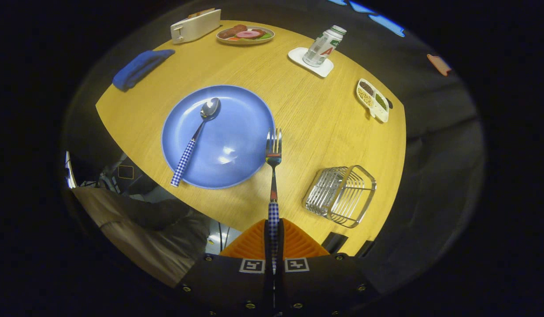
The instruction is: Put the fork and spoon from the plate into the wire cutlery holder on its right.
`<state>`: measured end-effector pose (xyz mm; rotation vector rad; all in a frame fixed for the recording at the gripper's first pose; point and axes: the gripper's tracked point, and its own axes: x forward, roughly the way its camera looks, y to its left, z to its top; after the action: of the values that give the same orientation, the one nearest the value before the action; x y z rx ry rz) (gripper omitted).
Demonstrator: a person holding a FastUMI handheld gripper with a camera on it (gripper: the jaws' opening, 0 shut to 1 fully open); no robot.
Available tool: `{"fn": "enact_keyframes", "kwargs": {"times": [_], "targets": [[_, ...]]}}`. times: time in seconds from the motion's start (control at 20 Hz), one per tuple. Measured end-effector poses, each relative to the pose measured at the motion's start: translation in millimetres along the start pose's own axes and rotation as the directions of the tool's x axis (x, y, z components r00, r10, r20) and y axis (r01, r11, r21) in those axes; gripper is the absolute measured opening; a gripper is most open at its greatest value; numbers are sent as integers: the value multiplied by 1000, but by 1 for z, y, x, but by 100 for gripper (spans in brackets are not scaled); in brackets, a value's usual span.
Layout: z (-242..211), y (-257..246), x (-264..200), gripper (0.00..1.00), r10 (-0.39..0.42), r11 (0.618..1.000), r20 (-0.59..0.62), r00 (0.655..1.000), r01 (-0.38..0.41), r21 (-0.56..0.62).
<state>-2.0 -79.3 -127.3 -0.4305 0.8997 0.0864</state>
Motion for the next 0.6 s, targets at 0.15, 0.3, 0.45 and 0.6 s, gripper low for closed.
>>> {"fn": "enact_keyframes", "kwargs": {"times": [0.15,0.3,0.45,0.6], "targets": [[-17,-15,-9,2,-4,1000,-38,999,4,-3],[-30,-28,-23,2,20,1000,-63,998,-18,25],[-43,-46,-35,2,14,1000,-101,995,-12,16],[-54,-62,-45,2,19,1000,-135,991,-15,27]]}}
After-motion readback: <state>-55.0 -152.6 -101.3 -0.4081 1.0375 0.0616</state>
